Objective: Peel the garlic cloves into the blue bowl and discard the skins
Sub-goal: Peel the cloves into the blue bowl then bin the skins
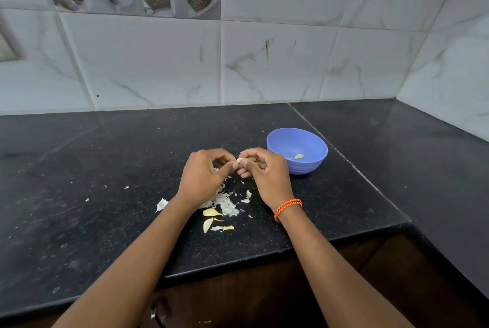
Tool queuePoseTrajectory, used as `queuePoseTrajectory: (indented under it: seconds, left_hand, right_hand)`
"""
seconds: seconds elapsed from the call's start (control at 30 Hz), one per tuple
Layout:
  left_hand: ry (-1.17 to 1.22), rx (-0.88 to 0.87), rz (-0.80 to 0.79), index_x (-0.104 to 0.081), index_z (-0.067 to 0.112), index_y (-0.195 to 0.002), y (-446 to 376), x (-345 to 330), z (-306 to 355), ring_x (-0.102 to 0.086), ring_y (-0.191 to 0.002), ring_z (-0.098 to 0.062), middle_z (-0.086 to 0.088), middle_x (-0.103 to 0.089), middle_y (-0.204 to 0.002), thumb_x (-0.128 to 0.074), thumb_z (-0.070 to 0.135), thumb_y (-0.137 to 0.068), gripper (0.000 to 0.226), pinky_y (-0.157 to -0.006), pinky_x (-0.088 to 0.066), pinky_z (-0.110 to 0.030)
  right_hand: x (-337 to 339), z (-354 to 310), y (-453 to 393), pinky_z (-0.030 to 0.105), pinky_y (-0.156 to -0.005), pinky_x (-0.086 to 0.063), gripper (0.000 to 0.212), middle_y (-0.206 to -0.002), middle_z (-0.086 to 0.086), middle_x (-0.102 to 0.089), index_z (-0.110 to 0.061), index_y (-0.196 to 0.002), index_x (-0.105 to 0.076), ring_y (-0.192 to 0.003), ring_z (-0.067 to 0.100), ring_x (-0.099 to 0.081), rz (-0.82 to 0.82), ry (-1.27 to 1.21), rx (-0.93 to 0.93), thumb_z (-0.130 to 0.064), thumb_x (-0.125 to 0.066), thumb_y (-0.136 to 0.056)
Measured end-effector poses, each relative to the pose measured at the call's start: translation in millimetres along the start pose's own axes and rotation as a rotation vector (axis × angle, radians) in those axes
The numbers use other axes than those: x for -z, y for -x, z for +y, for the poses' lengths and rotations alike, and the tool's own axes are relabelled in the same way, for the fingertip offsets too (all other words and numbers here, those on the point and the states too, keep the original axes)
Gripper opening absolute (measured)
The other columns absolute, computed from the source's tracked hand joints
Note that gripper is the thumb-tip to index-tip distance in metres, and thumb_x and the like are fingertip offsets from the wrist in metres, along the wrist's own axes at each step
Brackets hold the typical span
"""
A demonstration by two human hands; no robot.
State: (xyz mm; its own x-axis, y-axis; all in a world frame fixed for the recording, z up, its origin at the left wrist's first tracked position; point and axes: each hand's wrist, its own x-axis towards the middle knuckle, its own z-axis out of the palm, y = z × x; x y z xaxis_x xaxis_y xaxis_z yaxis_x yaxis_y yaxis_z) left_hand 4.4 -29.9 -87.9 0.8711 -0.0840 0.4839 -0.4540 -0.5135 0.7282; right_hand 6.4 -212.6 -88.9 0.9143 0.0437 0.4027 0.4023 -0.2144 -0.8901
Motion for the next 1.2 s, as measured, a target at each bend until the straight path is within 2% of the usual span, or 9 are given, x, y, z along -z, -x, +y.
queuePoseTrajectory:
  seconds: [0.23, 0.43, 0.6, 0.73, 0.83, 0.93, 1.0, 1.13, 1.2]
  left_hand:
    - [-0.129, -0.04, 0.014, -0.083, 0.032, -0.095, -1, -2, 1, -0.066, -0.074, -0.005, 0.021, -0.074, -0.079, -0.072, 0.021, -0.103, 0.017, -0.07, -0.057, -0.037]
    - [-0.173, -0.044, 0.059, -0.083, 0.036, -0.101, -1, 6, 3, -0.064, -0.079, -0.005, 0.024, -0.075, -0.087, -0.072, 0.028, -0.102, 0.014, -0.072, -0.055, -0.036]
    - [-0.183, 0.111, 0.139, -0.082, 0.032, -0.102, -12, 37, -18, -0.067, -0.088, -0.004, 0.015, -0.078, -0.104, -0.07, 0.028, -0.103, 0.013, -0.073, -0.054, -0.031]
    - [-0.106, 0.262, 0.073, -0.084, 0.027, -0.105, -12, 51, -43, -0.071, -0.098, -0.009, 0.011, -0.079, -0.108, -0.071, 0.025, -0.104, 0.013, -0.093, -0.058, -0.039]
    - [0.026, 0.333, 0.112, -0.084, 0.028, -0.103, -9, 49, -45, -0.071, -0.103, -0.005, 0.014, -0.08, -0.107, -0.07, 0.024, -0.105, 0.015, -0.091, -0.05, -0.024]
    - [0.106, 0.353, 0.181, -0.084, 0.03, -0.099, -10, 37, -36, -0.069, -0.079, 0.003, 0.013, -0.081, -0.101, -0.069, 0.022, -0.104, 0.018, -0.074, -0.048, -0.021]
    - [0.134, 0.337, 0.182, -0.084, 0.03, -0.096, -12, 26, -29, -0.061, -0.061, 0.003, 0.01, -0.081, -0.093, -0.069, 0.019, -0.104, 0.02, -0.067, -0.048, -0.025]
    - [0.178, 0.257, 0.096, -0.085, 0.028, -0.095, -16, 7, -17, -0.074, -0.084, -0.015, 0.012, -0.081, -0.091, -0.072, 0.017, -0.1, 0.017, -0.078, -0.06, -0.035]
    - [0.162, 0.233, 0.033, -0.085, 0.028, -0.093, -16, 1, -16, -0.076, -0.083, -0.026, 0.009, -0.081, -0.088, -0.075, 0.019, -0.099, 0.015, -0.081, -0.062, -0.043]
  right_hand:
    - [1, -2, 1, 0.033, -0.07, -0.066, 0.006, -0.097, 0.001, -0.078, -0.007, -0.103, -0.078, -0.09, 0.019, -0.076, -0.006, -0.003, 0.058, -0.006, -0.073, -0.099]
    - [-1, 1, 0, 0.037, -0.069, -0.066, 0.003, -0.095, 0.012, -0.078, -0.002, -0.104, -0.066, -0.083, 0.02, -0.08, 0.02, -0.045, 0.002, -0.005, -0.066, -0.103]
    - [-3, 4, 0, 0.042, -0.066, -0.066, 0.005, -0.086, 0.01, -0.076, -0.005, -0.098, -0.059, -0.069, 0.022, -0.076, -0.01, 0.039, -0.043, -0.003, -0.063, -0.101]
    - [-3, 4, -4, 0.038, -0.061, -0.064, 0.006, -0.085, 0.01, -0.073, -0.01, -0.099, -0.062, -0.067, 0.024, -0.071, 0.028, 0.117, -0.106, -0.006, -0.058, -0.101]
    - [-8, 8, -8, 0.031, -0.067, -0.061, 0.015, -0.085, -0.003, -0.073, -0.016, -0.102, -0.073, -0.071, 0.014, -0.069, -0.005, 0.229, -0.096, -0.014, -0.059, -0.105]
    - [-13, 8, -10, 0.008, -0.075, -0.049, 0.023, -0.102, -0.011, -0.076, -0.019, -0.112, -0.082, -0.081, 0.0, -0.065, -0.053, 0.294, -0.06, -0.013, -0.06, -0.106]
    - [-17, 7, -11, 0.004, -0.078, -0.047, 0.021, -0.107, -0.01, -0.077, -0.021, -0.115, -0.082, -0.086, -0.002, -0.066, -0.071, 0.314, -0.041, -0.014, -0.065, -0.104]
    - [-22, 5, -11, 0.024, -0.066, -0.061, 0.009, -0.08, -0.002, -0.075, -0.018, -0.097, -0.074, -0.068, 0.009, -0.072, -0.04, 0.216, -0.087, -0.015, -0.081, -0.093]
    - [-21, 4, -10, 0.027, -0.064, -0.063, 0.007, -0.077, 0.001, -0.075, -0.014, -0.093, -0.075, -0.065, 0.013, -0.073, -0.014, 0.184, -0.087, -0.011, -0.081, -0.093]
